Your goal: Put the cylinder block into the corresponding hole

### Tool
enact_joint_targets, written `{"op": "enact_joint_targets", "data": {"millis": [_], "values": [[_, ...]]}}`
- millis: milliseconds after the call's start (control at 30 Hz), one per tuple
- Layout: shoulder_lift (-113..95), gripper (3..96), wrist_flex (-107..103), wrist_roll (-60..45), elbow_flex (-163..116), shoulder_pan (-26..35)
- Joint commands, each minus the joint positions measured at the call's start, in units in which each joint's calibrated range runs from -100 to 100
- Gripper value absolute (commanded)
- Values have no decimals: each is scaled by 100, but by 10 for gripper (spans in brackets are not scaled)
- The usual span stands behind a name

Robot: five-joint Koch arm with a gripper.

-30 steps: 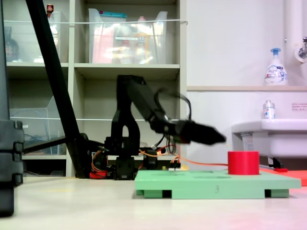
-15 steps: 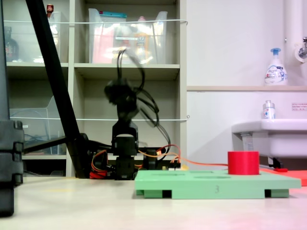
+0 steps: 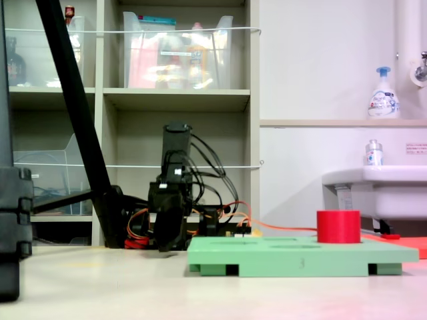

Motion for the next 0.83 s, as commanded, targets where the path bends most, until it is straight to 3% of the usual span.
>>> {"op": "enact_joint_targets", "data": {"millis": [33,167,833], "values": [[-55,493,-759,-195,-98,5],[-55,493,-1519,-190,-98,15],[-55,493,-1490,-176,-98,10]]}}
